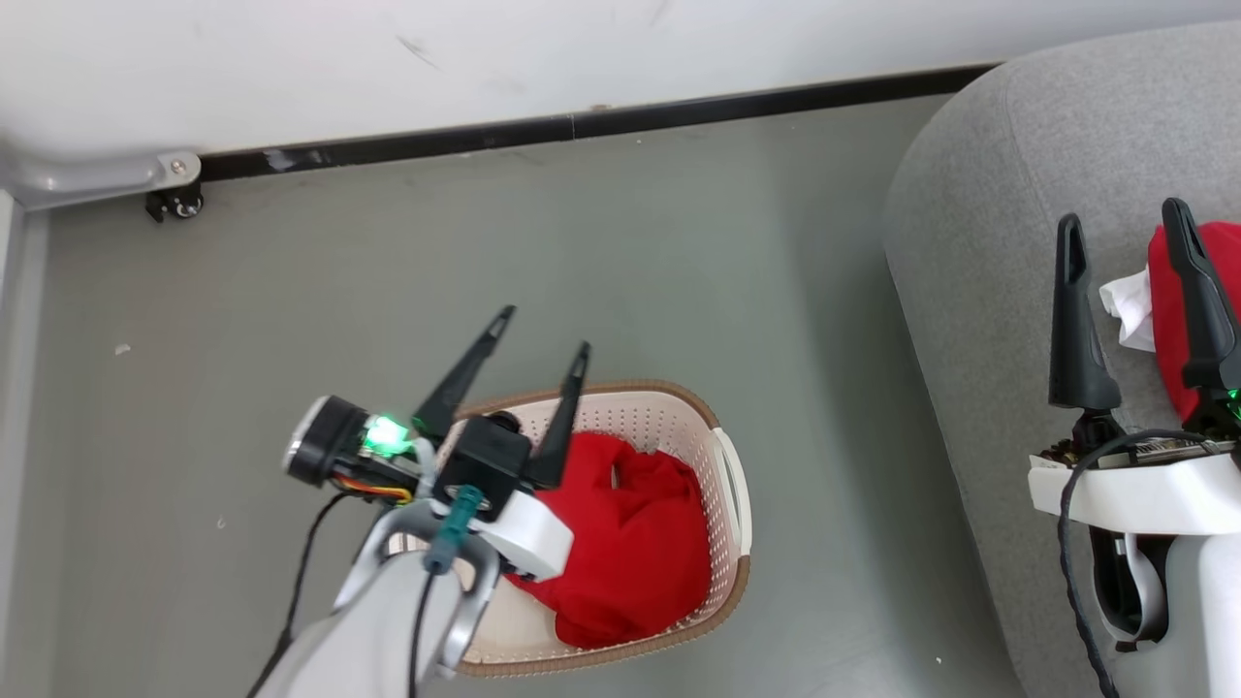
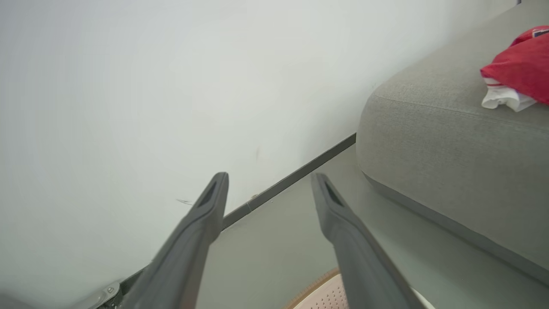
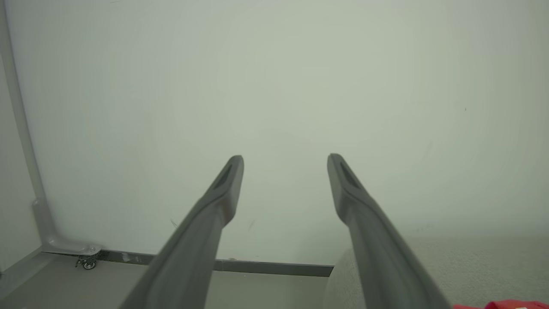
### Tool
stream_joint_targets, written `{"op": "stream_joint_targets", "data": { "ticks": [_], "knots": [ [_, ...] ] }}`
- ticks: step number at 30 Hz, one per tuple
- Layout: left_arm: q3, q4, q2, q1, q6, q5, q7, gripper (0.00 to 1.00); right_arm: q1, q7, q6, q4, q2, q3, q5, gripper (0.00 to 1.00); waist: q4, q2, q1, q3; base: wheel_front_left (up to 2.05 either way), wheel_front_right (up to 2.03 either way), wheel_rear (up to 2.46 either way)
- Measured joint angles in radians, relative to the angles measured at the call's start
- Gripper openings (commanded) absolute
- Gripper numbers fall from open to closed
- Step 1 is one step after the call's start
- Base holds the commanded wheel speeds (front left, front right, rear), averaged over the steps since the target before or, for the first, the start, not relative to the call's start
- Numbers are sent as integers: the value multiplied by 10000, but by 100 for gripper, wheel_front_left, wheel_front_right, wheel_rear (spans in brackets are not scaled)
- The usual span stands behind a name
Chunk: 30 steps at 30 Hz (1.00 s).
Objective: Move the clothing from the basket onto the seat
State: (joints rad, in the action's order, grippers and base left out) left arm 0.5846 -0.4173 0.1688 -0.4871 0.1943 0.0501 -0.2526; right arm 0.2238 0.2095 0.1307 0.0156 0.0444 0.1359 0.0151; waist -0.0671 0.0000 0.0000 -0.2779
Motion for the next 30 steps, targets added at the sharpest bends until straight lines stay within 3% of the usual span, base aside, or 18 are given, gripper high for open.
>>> {"op": "stream_joint_targets", "data": {
  "ticks": [15,30],
  "knots": [
    [-1517,713,435,820,529,1156,0,100,-405,-232,0,176,0,180,-228,100,125,0,0,771,0,0,0],
    [-2355,920,880,2305,1064,1645,0,100,-1274,-708,0,282,-4,654,-311,100,246,0,0,1627,0,0,0]
  ]
}}
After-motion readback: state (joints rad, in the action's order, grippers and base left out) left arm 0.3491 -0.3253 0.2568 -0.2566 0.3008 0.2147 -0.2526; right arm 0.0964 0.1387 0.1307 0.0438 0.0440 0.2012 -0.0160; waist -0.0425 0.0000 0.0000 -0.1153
